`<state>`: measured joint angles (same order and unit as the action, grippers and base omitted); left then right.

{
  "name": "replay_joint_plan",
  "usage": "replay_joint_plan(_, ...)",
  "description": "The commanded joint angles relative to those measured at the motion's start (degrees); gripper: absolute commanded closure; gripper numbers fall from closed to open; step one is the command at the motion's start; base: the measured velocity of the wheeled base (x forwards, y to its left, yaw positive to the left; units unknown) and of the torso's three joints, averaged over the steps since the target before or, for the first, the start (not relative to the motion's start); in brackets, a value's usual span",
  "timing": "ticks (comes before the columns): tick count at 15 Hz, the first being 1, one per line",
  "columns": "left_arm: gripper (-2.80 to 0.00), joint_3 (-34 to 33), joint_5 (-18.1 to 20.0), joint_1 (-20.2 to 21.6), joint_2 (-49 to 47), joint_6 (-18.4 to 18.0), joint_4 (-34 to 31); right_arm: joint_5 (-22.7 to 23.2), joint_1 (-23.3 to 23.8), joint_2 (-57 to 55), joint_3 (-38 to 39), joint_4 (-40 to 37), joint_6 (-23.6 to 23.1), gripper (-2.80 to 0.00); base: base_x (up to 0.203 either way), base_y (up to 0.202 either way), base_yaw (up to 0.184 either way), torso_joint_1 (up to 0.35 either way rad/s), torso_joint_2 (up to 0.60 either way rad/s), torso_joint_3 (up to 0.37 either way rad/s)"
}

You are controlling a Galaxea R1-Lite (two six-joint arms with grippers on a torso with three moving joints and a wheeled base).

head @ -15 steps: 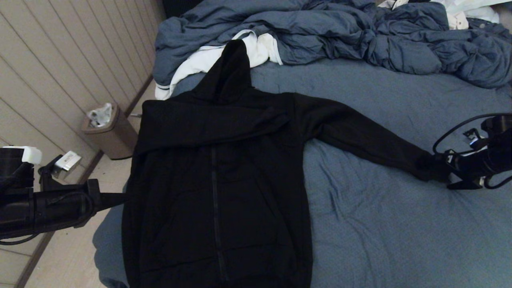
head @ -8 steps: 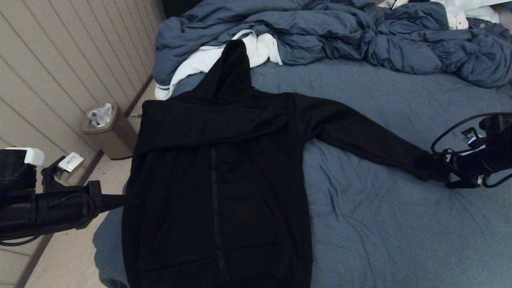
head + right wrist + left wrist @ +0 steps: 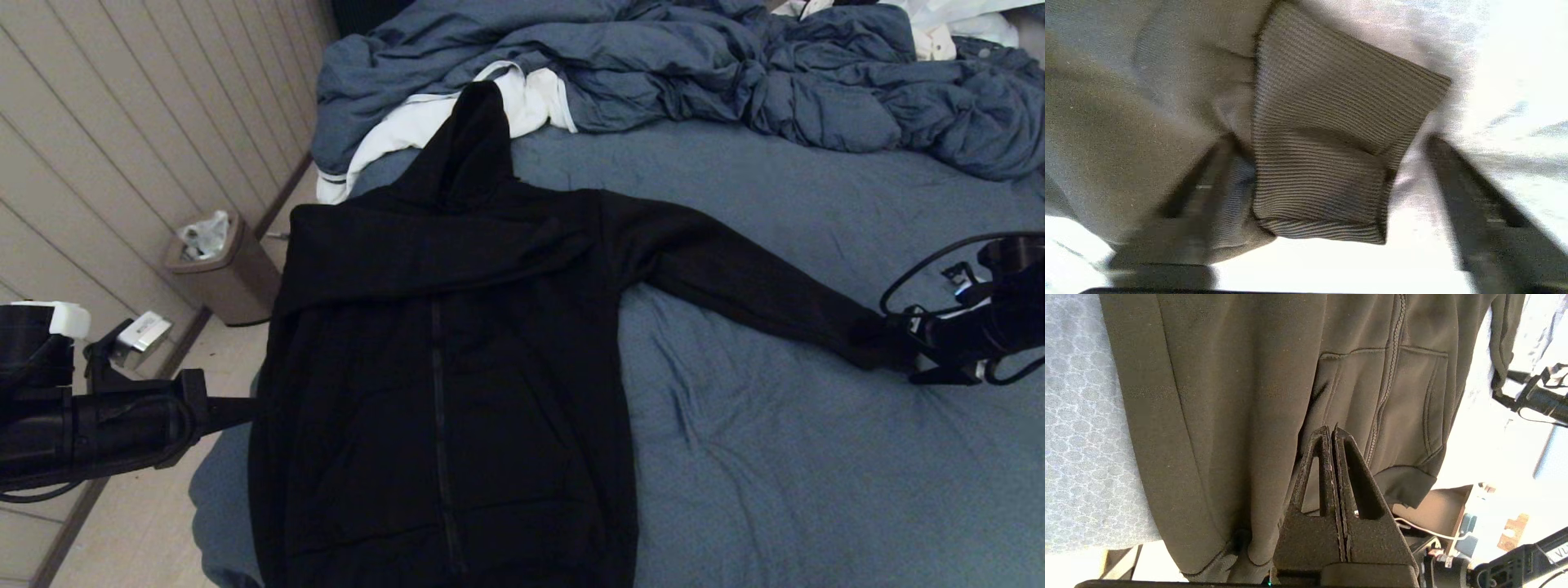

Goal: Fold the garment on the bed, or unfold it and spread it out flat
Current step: Fold the black sweatshirt

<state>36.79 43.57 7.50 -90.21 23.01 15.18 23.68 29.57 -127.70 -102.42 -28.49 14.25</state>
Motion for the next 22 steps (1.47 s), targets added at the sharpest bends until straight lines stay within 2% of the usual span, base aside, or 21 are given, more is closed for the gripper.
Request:
replay_joint_plan(1, 0.00, 0.0, 0.3, 0.0, 0.0, 0.2, 0.1, 0.2, 0.0, 0.1, 0.6, -0.2, -0.2, 0.00, 0.000, 0.000, 0.000, 0.000, 0.00, 0.000)
replay_joint_plan(8, 0.00, -0.1, 0.3, 0.0, 0.3, 0.2, 0.1, 0.4, -0.3, 0.8, -1.2, -0.3, 1.2, 0.00, 0.000, 0.000, 0.000, 0.000, 0.00, 0.000)
replay_joint_plan(11, 0.00, -0.1, 0.3, 0.0, 0.3, 0.2, 0.1, 0.7, -1.8, 2.3, -5.4, -0.5, 9.0, 0.00, 0.000, 0.000, 0.000, 0.000, 0.00, 0.000)
replay_joint_plan(12, 0.00, -0.1, 0.3, 0.0, 0.3, 0.2, 0.1, 0.7, -2.6, 3.2, -6.4, -0.6, 10.3, 0.00, 0.000, 0.000, 0.000, 0.000, 0.00, 0.000)
replay_joint_plan(16, 0.00, -0.2, 0.3, 0.0, 0.5, 0.2, 0.1, 0.7, -9.9, 8.3, -7.1, -0.7, 11.6, 0.00, 0.000, 0.000, 0.000, 0.000, 0.00, 0.000)
replay_joint_plan(20, 0.00, -0.2, 0.3, 0.0, 0.6, 0.2, 0.1, 0.1, -21.7, 14.8, -8.9, -0.5, 11.8, 0.00, 0.000, 0.000, 0.000, 0.000, 0.00, 0.000)
replay_joint_plan(22, 0.00, -0.2, 0.3, 0.0, 0.6, 0.2, 0.1, -1.9, -28.3, 17.9, -9.2, -0.3, 11.8, 0.00, 0.000, 0.000, 0.000, 0.000, 0.00, 0.000)
